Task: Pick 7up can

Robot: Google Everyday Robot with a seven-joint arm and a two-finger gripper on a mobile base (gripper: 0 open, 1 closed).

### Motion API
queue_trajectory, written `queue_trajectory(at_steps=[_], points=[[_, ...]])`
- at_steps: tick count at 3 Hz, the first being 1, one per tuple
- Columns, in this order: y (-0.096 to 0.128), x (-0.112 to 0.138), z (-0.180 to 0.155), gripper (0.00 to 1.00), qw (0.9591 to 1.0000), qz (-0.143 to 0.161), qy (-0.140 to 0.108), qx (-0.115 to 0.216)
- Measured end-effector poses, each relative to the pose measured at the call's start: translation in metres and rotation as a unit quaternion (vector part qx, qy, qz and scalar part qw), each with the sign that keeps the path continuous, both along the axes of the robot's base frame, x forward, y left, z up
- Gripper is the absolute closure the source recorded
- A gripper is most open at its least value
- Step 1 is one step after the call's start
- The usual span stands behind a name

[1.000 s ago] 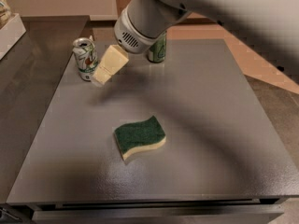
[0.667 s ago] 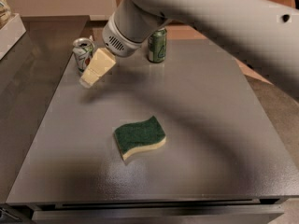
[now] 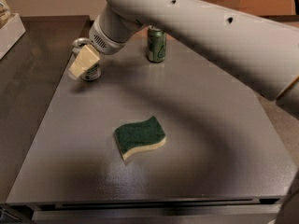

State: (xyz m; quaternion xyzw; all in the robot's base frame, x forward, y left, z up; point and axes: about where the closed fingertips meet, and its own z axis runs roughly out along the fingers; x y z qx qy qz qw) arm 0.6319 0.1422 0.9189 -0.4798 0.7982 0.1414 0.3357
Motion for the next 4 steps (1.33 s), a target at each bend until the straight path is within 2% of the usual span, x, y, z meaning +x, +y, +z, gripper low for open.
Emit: queue_trajectory(at_steps=[1,3,4], points=[[0.011,0.025,-0.003,0.00,0.9998,-0.016,-0.003,0.007],[0.030,0.048,-0.010,0.00,0.9997,-0.015,-0.004,0.016],[0.034,0.053,-0.010,0.16,0.9997,-0.015,-0.004,0.018]])
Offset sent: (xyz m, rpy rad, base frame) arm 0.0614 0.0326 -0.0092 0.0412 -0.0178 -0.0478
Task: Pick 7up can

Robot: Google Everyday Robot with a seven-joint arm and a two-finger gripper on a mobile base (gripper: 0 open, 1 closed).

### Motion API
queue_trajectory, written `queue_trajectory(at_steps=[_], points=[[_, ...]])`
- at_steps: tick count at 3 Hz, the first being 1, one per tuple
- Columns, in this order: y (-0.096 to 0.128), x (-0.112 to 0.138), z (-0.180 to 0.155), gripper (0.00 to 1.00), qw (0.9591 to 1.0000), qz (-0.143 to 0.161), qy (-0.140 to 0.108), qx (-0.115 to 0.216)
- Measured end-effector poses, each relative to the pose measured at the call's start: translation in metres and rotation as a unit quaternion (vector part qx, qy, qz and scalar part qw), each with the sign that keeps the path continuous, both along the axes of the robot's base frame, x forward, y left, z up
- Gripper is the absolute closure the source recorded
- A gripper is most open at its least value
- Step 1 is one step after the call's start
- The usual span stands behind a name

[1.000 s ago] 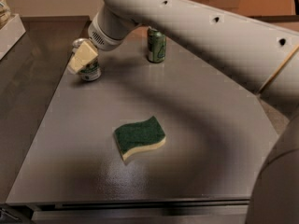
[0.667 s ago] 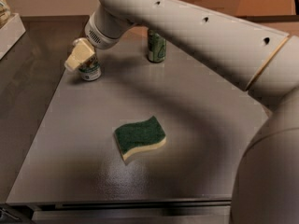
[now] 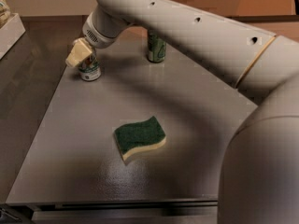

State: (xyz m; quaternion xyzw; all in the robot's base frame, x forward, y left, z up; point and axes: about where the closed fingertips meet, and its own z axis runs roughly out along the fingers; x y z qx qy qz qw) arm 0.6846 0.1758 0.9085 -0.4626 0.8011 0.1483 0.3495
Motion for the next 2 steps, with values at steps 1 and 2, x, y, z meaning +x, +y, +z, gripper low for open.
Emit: queue_trajectory(at_steps=[1,2], points=[[-0.0010,0.0006,0.0025,0.41,1.0000,0.002,-0.001,0.001],[-0.0036,-0.0026,0.0051,0.63,1.0000,0.007,-0.003,0.003]])
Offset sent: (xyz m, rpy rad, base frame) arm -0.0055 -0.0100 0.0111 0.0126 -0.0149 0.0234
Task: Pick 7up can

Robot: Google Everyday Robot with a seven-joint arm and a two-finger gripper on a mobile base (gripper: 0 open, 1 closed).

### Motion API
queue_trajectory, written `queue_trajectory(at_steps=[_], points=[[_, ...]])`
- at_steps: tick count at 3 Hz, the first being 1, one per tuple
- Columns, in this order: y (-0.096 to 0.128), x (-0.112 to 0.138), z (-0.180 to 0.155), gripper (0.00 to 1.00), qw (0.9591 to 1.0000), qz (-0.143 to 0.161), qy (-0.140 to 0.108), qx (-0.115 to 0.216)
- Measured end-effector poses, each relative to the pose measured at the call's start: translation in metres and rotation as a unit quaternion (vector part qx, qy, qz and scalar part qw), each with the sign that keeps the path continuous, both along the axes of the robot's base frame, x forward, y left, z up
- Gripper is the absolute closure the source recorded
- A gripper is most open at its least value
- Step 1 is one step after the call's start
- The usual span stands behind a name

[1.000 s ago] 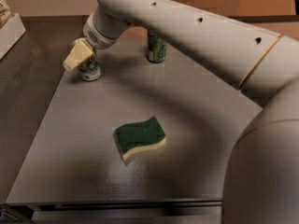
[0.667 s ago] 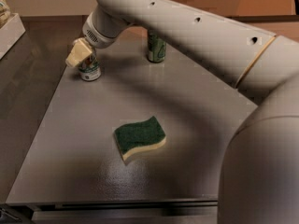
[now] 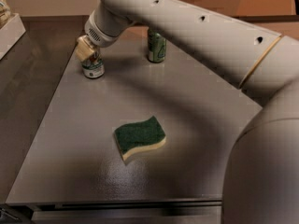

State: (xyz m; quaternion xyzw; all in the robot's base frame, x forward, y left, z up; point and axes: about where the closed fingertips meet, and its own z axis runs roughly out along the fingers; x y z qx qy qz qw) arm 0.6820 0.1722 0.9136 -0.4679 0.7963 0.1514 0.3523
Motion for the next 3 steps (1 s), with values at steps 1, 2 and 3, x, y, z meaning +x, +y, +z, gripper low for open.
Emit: queue_trajectory(at_steps=[1,2,3], points=[[-0.009,-0.003,0.008,0.87,0.9999,0.008,-0.006,0.003],[-0.023,-0.007,0.028,1.00,0.9996,0.020,-0.016,0.011],[-0.039,-0.014,0.055,1.00,0.9985,0.045,-0.029,0.014]])
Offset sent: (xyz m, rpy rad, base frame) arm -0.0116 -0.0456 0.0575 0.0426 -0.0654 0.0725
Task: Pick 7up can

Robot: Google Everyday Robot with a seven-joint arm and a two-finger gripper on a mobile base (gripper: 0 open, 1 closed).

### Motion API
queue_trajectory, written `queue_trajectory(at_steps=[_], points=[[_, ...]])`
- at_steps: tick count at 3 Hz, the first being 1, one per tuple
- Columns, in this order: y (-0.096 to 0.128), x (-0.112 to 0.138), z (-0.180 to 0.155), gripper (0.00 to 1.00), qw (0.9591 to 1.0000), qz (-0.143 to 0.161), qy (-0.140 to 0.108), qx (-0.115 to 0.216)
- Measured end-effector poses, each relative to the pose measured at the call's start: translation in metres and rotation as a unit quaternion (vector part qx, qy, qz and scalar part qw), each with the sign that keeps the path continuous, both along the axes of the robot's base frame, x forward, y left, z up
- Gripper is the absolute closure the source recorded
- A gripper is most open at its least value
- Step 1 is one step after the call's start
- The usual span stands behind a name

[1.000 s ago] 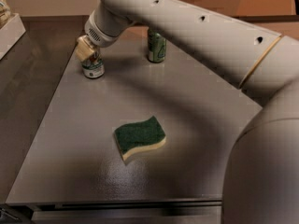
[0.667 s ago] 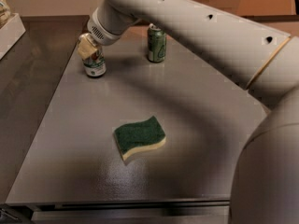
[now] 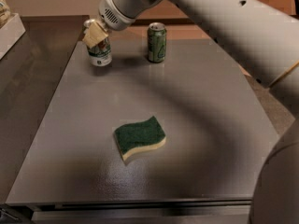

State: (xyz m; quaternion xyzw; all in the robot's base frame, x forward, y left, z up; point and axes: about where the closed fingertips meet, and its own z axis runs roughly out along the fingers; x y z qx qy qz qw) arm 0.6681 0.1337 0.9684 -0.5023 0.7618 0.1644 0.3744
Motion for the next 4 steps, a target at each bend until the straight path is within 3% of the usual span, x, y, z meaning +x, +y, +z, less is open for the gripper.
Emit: queue_trajectory(at_steps=[3,4], points=[[-0.020,-0.020,0.068,1.00,0.9958,0.083,-0.039,0.004],[-0.021,-0.021,0.070,1.00,0.9955,0.085,-0.040,0.004]])
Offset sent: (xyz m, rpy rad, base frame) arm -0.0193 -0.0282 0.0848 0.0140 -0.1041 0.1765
